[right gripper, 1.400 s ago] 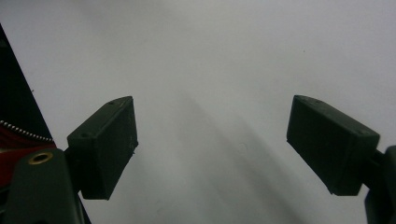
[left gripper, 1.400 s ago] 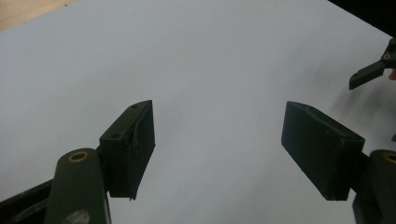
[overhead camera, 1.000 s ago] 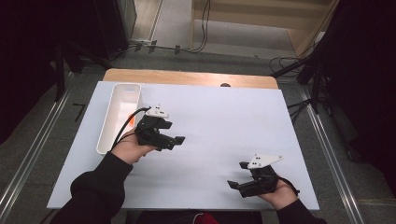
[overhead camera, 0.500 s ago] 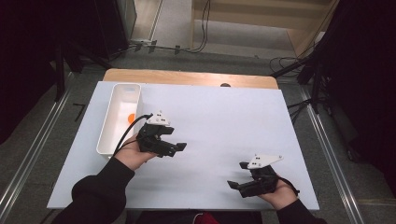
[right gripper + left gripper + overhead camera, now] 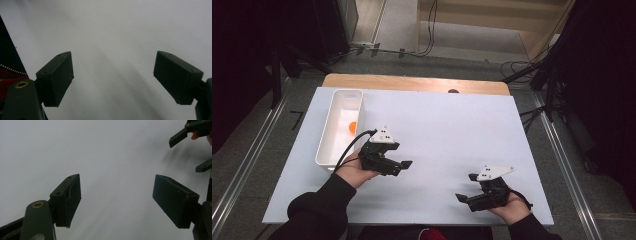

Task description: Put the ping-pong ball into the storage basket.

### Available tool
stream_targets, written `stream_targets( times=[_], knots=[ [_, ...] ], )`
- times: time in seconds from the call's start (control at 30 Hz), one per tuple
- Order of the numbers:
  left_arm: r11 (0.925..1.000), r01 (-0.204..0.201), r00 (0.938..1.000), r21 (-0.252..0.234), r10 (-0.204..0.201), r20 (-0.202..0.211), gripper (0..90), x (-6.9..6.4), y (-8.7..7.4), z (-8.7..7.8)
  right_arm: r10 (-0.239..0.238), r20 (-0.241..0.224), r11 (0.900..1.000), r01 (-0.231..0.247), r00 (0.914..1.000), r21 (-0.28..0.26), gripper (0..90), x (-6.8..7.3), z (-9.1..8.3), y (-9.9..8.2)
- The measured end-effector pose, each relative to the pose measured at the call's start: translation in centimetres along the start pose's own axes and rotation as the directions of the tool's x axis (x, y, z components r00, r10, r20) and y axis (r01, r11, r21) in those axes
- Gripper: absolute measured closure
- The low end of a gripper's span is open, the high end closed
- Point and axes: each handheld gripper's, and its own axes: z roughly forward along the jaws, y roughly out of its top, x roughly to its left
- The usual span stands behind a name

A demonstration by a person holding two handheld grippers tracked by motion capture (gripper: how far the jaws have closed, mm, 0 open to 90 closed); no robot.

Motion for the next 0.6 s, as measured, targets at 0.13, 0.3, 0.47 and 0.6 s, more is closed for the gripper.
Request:
stream_targets(
  times=[0.13, 0.3, 0.47, 0.6],
  knots=[
    [1.0000, -0.008, 1.0000, -0.002, 0.008, 0.001, 23.1, -0.1, -0.5, -0.1, -0.001, 0.001, 1.0000, 0.001, 1.0000, 0.000, 15.0, 0.0, 0.0, 0.0],
    [0.9996, -0.024, 0.9996, -0.010, 0.025, 0.011, 23.1, -0.2, -1.3, -0.4, 0.001, 0.004, 1.0000, -0.001, 1.0000, 0.001, 15.0, 0.0, 0.0, 0.0],
    [0.9992, -0.041, 0.9991, 0.007, 0.041, 0.012, 23.1, -0.5, -2.2, -0.4, 0.003, -0.001, 1.0000, -0.003, 1.0000, 0.007, 15.0, 0.0, 0.0, 0.0],
    [0.9978, -0.062, 0.9979, 0.025, 0.062, 0.020, 23.0, -0.6, -2.8, -0.5, -0.002, 0.003, 1.0000, 0.002, 1.0000, 0.006, 15.0, 0.0, 0.0, 0.0]
  ],
)
